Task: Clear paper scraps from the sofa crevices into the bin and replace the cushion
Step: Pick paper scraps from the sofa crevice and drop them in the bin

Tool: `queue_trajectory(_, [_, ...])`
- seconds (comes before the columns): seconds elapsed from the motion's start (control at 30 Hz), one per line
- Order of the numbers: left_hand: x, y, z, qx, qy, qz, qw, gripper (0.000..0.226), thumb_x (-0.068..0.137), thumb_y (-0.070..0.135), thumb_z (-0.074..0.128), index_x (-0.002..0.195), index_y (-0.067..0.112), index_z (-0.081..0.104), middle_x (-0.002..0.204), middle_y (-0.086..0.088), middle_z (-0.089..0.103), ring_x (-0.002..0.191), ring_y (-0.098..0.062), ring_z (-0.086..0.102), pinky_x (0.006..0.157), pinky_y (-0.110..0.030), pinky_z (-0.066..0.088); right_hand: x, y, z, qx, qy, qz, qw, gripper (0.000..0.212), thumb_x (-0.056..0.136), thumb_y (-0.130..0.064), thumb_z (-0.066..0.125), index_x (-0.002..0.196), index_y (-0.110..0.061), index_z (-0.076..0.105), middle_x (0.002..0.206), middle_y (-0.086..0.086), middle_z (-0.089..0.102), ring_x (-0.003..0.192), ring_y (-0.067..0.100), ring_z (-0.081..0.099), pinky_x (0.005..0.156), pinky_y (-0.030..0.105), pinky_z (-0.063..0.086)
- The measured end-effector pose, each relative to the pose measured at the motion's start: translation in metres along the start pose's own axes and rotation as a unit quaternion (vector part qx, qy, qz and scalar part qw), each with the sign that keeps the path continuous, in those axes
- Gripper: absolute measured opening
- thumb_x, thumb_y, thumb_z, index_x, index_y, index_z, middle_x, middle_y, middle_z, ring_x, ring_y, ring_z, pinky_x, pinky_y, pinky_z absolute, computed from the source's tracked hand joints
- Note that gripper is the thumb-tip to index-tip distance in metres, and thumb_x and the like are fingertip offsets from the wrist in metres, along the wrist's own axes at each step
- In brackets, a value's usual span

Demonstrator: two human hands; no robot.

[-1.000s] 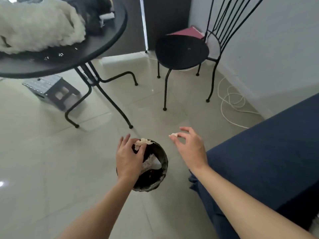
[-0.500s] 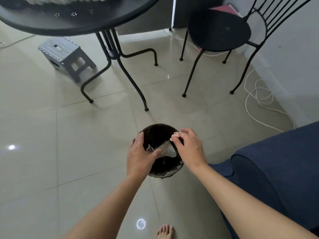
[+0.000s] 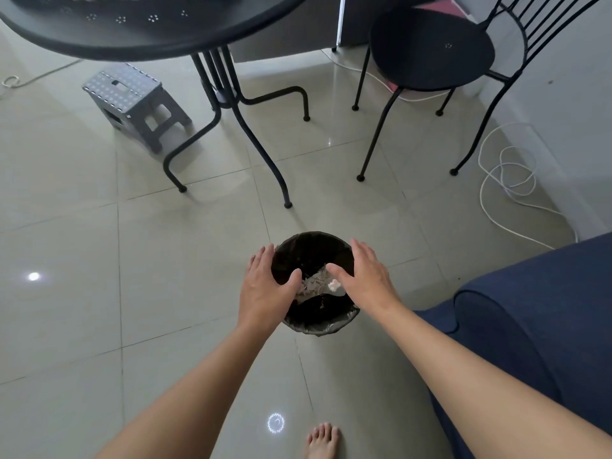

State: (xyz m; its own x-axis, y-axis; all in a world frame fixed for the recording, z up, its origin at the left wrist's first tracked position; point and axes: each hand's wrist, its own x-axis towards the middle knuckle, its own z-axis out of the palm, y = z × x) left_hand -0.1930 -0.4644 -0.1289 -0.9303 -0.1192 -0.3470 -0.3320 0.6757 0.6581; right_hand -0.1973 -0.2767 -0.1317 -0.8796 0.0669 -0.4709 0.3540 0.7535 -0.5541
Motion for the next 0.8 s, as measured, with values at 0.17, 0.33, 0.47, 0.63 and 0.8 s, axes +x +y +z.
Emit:
queue_trajectory(0.17, [-0.003,0.002,-0.003,-0.001,0.002,0.002,1.000,0.077,0.092,0.049,0.060,0.156,0.022,0.026,0.163,0.005,0.023,0.150,-0.009,0.011,0.118,-0.031,0.012,-0.002,0.006,-0.001,0.041,0.004,0.011,0.999,0.084,0.101,-0.060,0.039,0.163,-0.017,0.001,0.171,0.009,0.009,0.158,0.023,0.006,0.125,0.054,0.014])
queue_trajectory(0.33, [-0.008,0.019,-0.003,0.006,-0.020,0.019,1.000,0.086,0.088,0.066,0.055,0.157,0.027,0.023,0.165,0.006,0.016,0.151,-0.009,0.005,0.118,-0.032,0.009,-0.013,0.015,-0.019,0.008,0.020,0.001,1.000,0.088,0.098,-0.071,0.029,0.161,-0.026,-0.012,0.172,0.008,-0.008,0.158,0.024,-0.010,0.124,0.055,0.000])
queue_trajectory(0.47, [-0.013,0.060,0.002,0.028,-0.058,0.046,0.997,0.093,0.083,0.078,0.047,0.158,0.032,0.015,0.166,0.006,0.006,0.151,-0.011,-0.002,0.119,-0.039,0.007,-0.031,0.028,-0.060,-0.076,0.064,-0.032,0.995,0.093,0.092,-0.079,0.026,0.161,-0.031,-0.013,0.171,0.010,-0.014,0.157,0.027,-0.016,0.125,0.057,-0.006])
queue_trajectory(0.63, [-0.026,0.142,0.029,0.095,-0.100,0.123,0.983,0.098,0.080,0.085,0.041,0.158,0.036,0.007,0.167,0.003,-0.004,0.152,-0.016,-0.007,0.120,-0.046,0.005,-0.063,0.065,-0.138,-0.121,0.140,0.014,0.983,0.099,0.088,-0.085,0.024,0.161,-0.030,-0.013,0.169,0.014,-0.017,0.156,0.031,-0.017,0.123,0.057,-0.008])
queue_trajectory(0.8, [-0.063,0.239,0.090,0.145,-0.156,0.216,0.953,0.097,0.082,0.083,0.039,0.159,0.030,0.011,0.167,-0.003,-0.001,0.152,-0.022,-0.007,0.121,-0.047,0.004,-0.119,0.146,-0.219,-0.115,0.201,0.094,0.968,0.102,0.085,-0.087,0.024,0.161,-0.029,-0.013,0.170,0.014,-0.015,0.157,0.031,-0.015,0.122,0.059,-0.006])
